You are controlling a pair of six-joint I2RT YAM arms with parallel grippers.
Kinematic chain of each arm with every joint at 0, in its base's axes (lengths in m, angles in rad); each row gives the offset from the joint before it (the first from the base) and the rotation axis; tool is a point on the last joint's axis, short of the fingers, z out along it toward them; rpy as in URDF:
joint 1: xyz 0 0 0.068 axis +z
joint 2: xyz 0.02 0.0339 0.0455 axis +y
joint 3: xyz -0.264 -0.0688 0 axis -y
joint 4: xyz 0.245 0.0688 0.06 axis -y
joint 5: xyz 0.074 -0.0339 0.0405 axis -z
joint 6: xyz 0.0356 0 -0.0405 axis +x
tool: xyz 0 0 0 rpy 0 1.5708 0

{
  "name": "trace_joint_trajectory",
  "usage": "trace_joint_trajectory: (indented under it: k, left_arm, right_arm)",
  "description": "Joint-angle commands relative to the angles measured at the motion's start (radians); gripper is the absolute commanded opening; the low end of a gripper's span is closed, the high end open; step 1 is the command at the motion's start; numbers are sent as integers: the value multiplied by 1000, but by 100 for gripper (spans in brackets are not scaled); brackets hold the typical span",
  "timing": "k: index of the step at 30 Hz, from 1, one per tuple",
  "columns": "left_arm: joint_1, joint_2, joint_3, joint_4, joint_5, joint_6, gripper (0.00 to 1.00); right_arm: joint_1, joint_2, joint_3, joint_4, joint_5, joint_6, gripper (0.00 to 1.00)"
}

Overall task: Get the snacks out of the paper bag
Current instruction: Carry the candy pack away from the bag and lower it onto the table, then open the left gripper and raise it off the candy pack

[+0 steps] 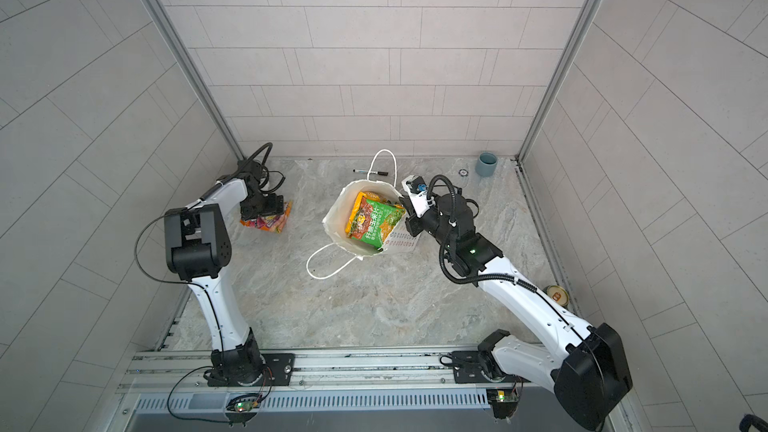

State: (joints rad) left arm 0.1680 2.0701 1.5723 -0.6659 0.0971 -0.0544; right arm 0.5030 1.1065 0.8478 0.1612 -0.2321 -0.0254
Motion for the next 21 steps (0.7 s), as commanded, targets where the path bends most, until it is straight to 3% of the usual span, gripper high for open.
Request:
trace_joint_trajectory:
  k: [1, 9, 16, 18, 21]
  left_arm:
    - [1, -4, -1, 2, 39, -44, 98]
    - [1, -141, -48, 33, -23, -62, 95]
    - [1, -149, -65, 49, -50, -47, 76]
    - [1, -128, -53, 36, -40, -28, 63]
    - [2, -98, -34, 22, -51, -24, 60]
  right_arm:
    - [-2, -28, -10, 55, 9, 4, 0]
    - [-2, -34, -7, 53, 9, 11, 0]
    - [-2, -40, -12, 55, 10, 10, 0]
    - [-2, -37, -12, 55, 10, 12, 0]
    - [-3, -33, -11, 54, 9, 10, 0]
